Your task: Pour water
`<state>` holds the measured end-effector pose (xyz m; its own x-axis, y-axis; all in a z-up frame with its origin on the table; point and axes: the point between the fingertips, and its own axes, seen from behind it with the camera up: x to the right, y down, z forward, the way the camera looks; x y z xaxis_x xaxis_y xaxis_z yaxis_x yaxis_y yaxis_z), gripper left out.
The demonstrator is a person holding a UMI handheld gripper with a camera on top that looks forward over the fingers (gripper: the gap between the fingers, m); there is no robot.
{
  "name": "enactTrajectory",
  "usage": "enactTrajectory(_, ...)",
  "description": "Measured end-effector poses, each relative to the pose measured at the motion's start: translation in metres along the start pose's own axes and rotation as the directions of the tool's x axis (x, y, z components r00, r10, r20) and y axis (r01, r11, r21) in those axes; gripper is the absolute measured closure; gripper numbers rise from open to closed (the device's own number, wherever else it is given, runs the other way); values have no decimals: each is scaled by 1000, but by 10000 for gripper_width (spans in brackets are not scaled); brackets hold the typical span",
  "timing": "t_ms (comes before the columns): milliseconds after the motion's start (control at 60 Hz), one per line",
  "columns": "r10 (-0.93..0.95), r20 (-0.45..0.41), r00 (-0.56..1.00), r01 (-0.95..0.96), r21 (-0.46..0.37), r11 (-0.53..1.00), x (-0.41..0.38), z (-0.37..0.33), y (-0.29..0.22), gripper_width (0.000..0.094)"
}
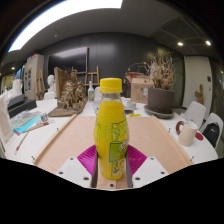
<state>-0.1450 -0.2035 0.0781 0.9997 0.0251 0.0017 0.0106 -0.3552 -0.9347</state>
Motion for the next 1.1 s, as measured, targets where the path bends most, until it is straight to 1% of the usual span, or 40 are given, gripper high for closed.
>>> enactTrajectory(67,-2,4,1000,2,2,1000,0,0,0,589)
enactTrajectory(117,7,5,1000,-7,2,1000,1,1,0,654)
enactTrajectory(183,3,3,1000,-3,-9,1000,3,1,1,659)
enactTrajectory(283,14,24,1000,-13,-8,1000,4,0,-11,659)
enactTrajectory(350,55,42,998,-56,15,998,8,-4,-34,659)
enactTrajectory(417,141,81,987,-145,46,988,13,-8,-65,660)
enactTrajectory(467,230,117,966,-238,60,969,17,-10,-92,660)
enactTrajectory(517,347,179,921,-363,63,930,30,-11,-116,662)
enactTrajectory(600,560,268,784,-585,17,811,48,-11,-152,662)
enactTrajectory(667,710,333,620,-743,-41,668,72,-8,-173,662)
enactTrajectory(733,817,367,445,-854,-102,511,100,-1,-187,662)
enactTrajectory(800,883,375,283,-921,-151,359,127,11,-189,663)
enactTrajectory(900,932,360,39,-967,-221,126,165,29,-182,661)
enactTrajectory(967,931,346,-114,-966,-258,-23,188,41,-174,660)
enactTrajectory(1100,878,311,-364,-908,-328,-261,215,55,-158,663)
